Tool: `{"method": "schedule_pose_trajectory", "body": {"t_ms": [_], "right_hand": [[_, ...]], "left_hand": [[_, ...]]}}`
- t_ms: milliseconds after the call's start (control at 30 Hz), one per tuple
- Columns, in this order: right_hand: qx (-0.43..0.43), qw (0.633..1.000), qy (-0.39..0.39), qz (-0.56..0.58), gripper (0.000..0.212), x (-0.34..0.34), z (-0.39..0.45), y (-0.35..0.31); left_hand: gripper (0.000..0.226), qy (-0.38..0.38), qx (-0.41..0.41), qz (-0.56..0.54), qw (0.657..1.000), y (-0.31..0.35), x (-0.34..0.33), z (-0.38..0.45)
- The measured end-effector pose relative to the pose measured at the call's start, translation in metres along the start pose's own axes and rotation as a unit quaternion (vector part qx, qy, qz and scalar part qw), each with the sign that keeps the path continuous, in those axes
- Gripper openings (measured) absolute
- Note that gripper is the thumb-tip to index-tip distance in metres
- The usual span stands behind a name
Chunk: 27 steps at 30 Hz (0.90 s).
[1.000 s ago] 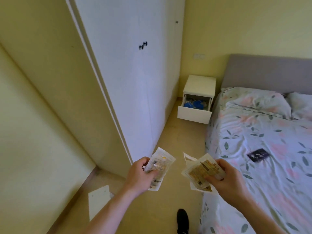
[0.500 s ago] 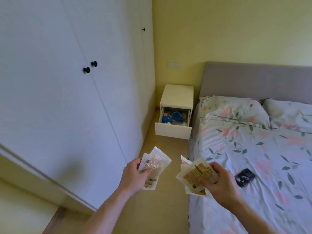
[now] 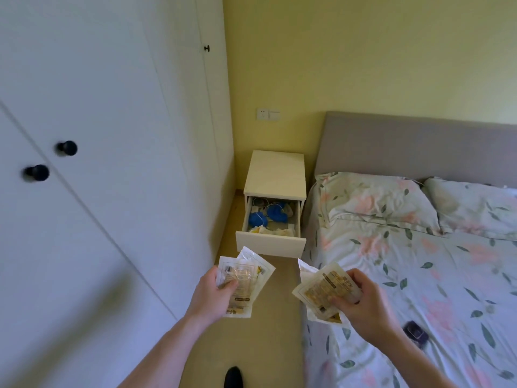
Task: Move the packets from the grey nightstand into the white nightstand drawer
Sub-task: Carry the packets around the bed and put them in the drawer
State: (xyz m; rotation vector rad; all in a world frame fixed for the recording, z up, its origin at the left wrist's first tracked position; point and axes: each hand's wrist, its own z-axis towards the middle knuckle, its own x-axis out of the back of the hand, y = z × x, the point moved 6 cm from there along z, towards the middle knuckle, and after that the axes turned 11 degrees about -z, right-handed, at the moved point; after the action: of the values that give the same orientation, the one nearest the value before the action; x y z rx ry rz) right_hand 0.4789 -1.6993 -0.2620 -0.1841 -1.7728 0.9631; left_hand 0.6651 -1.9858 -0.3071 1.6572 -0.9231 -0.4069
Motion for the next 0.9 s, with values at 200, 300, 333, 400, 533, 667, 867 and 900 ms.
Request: {"method": "schedule_pose_trajectory", "body": {"t_ms": [200,300,333,400,533,667,867,900], "right_hand": [[-0.038,0.999,0.031,-0.019,0.032,-0.004,0.082,-0.016],[-0.064,0.997,0.048,-0.014,0.032,-0.001,0.116,-0.019],[-0.066,0.996,0.054,-0.012,0.032,0.0,0.125,-0.019],[-0.073,0.995,0.061,-0.009,0.032,0.002,0.147,-0.019],[-0.089,0.994,0.058,-0.005,0.032,0.007,0.198,-0.013],[-0.096,0.995,0.038,0.008,0.03,0.003,0.268,-0.006],[-0.107,0.994,-0.026,0.013,0.026,-0.005,0.391,0.018],[-0.11,0.993,-0.036,0.015,0.026,-0.005,0.408,0.02]], "left_hand": [[0.022,-0.039,0.022,0.015,0.999,0.011,0.008,0.121],[0.026,-0.046,0.041,0.034,0.998,0.015,0.004,0.172],[0.026,-0.047,0.045,0.036,0.997,0.015,0.001,0.186],[0.025,-0.057,0.05,0.046,0.996,0.017,-0.007,0.215],[0.023,-0.069,0.06,0.057,0.994,0.025,-0.025,0.268],[0.021,-0.061,0.083,0.051,0.993,0.028,-0.047,0.326],[0.013,-0.025,0.132,0.04,0.99,0.03,-0.079,0.416],[0.014,-0.019,0.143,0.042,0.989,0.03,-0.082,0.428]]}}
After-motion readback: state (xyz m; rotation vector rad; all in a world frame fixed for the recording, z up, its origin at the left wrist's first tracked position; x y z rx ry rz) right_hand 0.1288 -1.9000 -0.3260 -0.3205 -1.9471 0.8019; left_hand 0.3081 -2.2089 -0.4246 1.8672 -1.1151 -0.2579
